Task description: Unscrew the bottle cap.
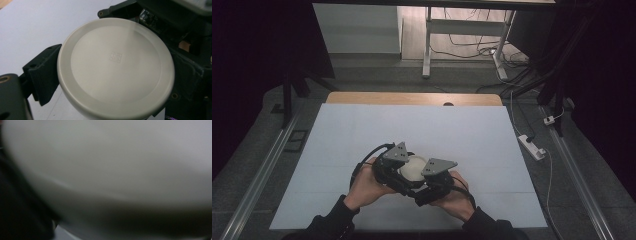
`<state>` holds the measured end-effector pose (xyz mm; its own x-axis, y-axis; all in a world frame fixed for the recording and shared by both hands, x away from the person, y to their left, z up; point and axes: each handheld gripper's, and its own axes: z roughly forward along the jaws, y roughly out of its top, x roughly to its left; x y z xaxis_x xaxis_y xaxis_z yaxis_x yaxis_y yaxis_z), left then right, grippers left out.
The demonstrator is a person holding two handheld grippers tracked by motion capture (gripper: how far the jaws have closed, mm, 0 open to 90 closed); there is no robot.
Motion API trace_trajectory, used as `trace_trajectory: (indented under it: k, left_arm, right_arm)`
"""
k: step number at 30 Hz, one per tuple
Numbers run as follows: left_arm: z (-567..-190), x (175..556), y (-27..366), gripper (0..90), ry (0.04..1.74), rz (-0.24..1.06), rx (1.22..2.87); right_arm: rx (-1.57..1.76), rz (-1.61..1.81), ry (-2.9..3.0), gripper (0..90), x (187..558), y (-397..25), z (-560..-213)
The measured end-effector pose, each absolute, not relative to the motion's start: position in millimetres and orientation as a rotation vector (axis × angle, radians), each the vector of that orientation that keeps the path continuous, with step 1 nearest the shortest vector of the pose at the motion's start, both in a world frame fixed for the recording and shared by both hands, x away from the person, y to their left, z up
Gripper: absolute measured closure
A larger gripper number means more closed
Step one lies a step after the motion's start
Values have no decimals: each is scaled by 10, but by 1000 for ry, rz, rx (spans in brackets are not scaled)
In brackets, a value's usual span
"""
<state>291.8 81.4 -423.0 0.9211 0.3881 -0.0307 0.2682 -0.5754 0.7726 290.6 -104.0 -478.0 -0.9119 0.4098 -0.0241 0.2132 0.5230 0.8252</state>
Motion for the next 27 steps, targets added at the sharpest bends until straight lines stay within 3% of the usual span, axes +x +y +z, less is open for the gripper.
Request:
trace_trajectory:
  k: [27]
  left_arm:
    - [-4111,2838,1057,80,489,232,2177]
  right_arm:
    - [602,1320,2490,64,3047,-1212,-4765]
